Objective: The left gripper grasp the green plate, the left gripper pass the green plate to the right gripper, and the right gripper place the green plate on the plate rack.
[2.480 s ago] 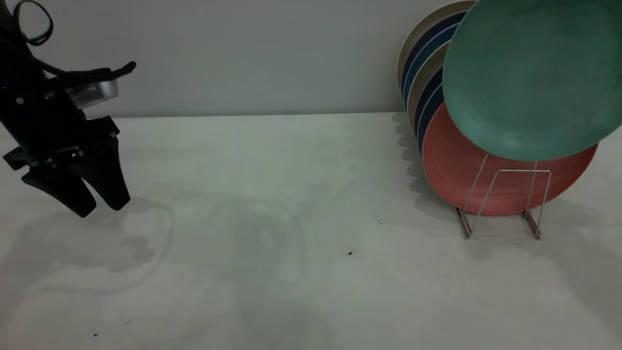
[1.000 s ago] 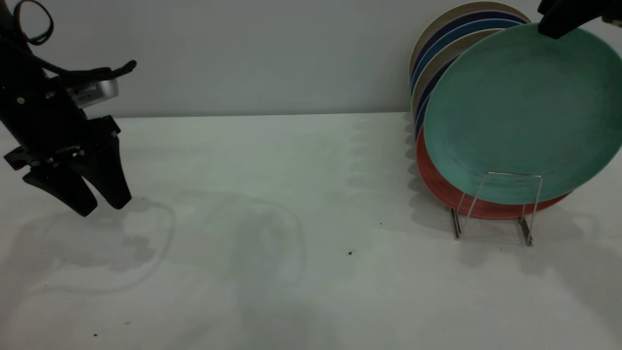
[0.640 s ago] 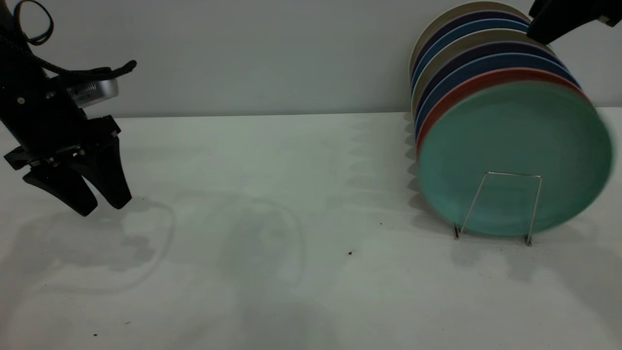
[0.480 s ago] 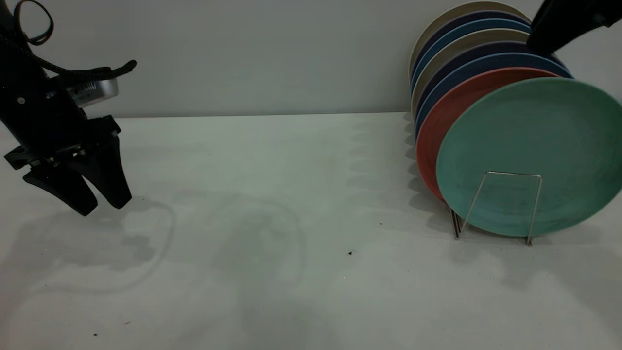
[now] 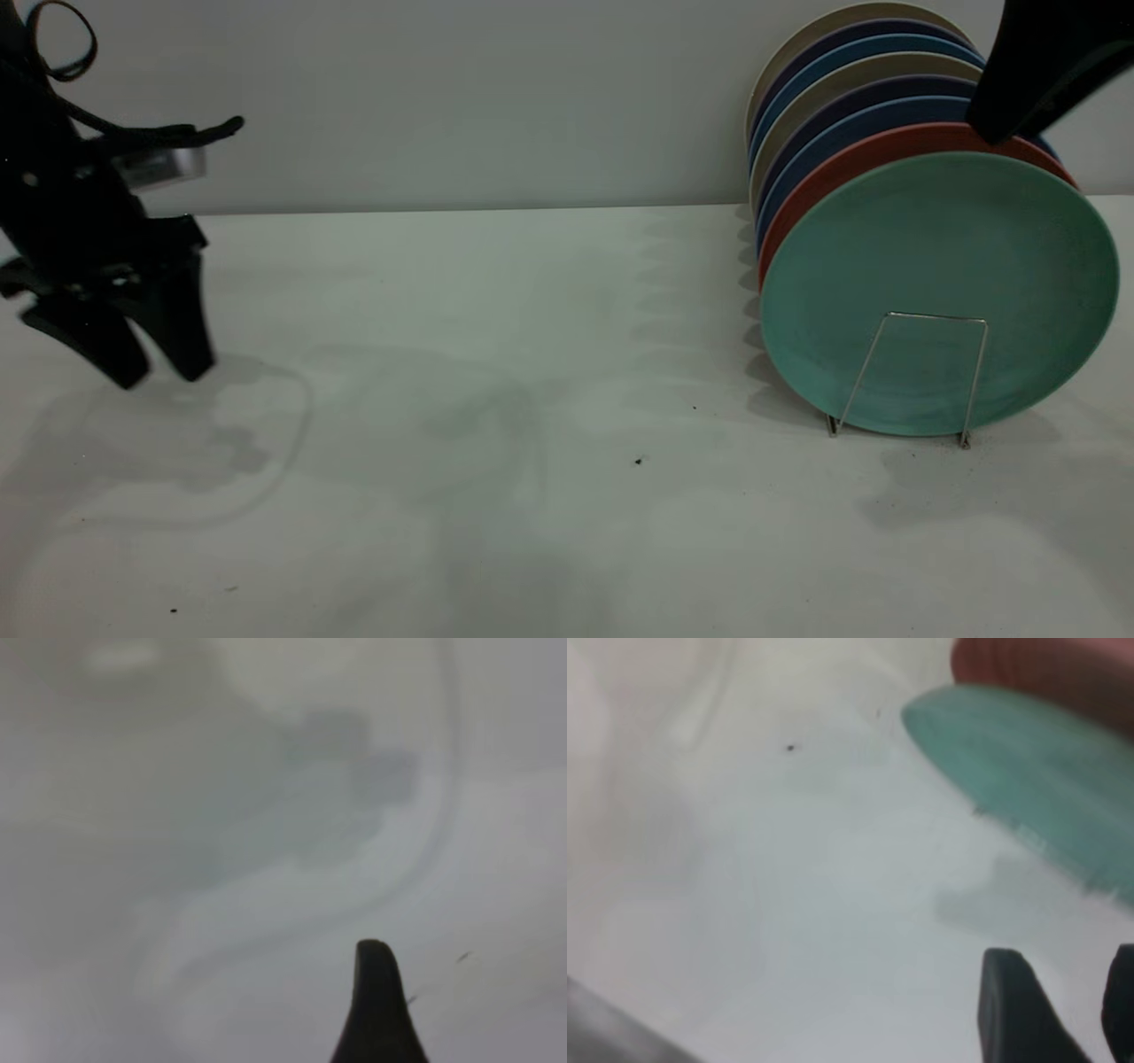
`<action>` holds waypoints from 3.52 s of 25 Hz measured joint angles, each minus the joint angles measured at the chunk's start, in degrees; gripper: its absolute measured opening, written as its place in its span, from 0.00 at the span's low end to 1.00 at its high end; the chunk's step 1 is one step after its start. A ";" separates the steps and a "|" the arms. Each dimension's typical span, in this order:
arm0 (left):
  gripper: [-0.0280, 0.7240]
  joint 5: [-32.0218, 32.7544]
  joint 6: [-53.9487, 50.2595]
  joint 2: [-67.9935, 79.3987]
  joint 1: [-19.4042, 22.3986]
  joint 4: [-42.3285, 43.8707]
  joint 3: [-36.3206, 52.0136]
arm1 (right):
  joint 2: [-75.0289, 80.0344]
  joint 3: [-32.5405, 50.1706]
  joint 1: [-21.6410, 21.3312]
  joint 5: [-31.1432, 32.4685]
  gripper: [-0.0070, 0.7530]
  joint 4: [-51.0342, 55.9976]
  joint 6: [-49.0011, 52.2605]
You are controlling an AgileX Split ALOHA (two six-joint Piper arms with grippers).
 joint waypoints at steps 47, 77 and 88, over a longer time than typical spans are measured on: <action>0.79 12.76 -22.46 -122.00 -2.57 13.53 47.48 | -89.72 45.32 0.00 12.56 0.36 -15.47 13.89; 0.79 10.91 -20.49 -122.73 -9.51 13.42 55.04 | -95.94 46.33 -1.01 11.52 0.36 -16.97 13.60; 0.79 10.89 -20.44 -125.91 -5.15 13.42 55.05 | -98.35 46.33 -4.87 11.54 0.36 -16.97 13.80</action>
